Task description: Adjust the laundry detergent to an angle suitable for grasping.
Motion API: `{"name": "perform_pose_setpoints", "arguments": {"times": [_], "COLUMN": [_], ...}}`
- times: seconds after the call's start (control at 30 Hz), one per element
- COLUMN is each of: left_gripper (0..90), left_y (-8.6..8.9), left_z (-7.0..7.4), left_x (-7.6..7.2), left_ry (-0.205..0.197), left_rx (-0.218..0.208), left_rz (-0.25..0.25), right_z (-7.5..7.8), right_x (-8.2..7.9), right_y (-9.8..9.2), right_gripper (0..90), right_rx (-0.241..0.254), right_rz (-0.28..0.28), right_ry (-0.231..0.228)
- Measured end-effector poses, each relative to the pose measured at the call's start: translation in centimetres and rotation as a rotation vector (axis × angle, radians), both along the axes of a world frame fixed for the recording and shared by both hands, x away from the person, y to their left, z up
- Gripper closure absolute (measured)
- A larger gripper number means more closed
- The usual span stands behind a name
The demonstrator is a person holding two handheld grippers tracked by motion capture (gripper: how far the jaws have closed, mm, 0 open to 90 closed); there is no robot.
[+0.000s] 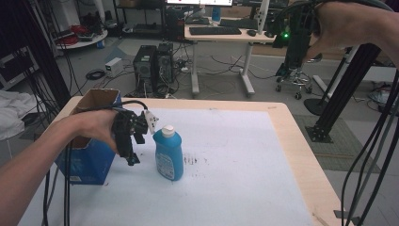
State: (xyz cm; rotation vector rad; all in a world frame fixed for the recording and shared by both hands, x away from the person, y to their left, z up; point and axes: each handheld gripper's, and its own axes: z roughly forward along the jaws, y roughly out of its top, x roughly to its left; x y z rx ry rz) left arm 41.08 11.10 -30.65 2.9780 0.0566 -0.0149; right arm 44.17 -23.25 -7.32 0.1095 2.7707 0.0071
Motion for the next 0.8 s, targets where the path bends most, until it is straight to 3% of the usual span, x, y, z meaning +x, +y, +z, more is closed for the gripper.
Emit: {"name": "perform_pose_setpoints", "arguments": {"times": [0.6,0.8], "left_gripper": [26.1,26.1], "left_y": [0.6,0.8], "left_z": [0.1,0.1], "left_x": [-0.1,-0.1], "left_ry": [-0.004,-0.004], "left_rx": [-0.001,-0.001], "left_rz": [0.008,0.012], "right_z": [-0.1,-1.1], "right_x": [-0.6,-0.5], "right_y": [0.5,0.6], "right_gripper": [6.6,6.6], "right_rx": [-0.01,-0.023], "right_rz": [0.008,0.008], "right_ry": [-0.022,-0.006]}}
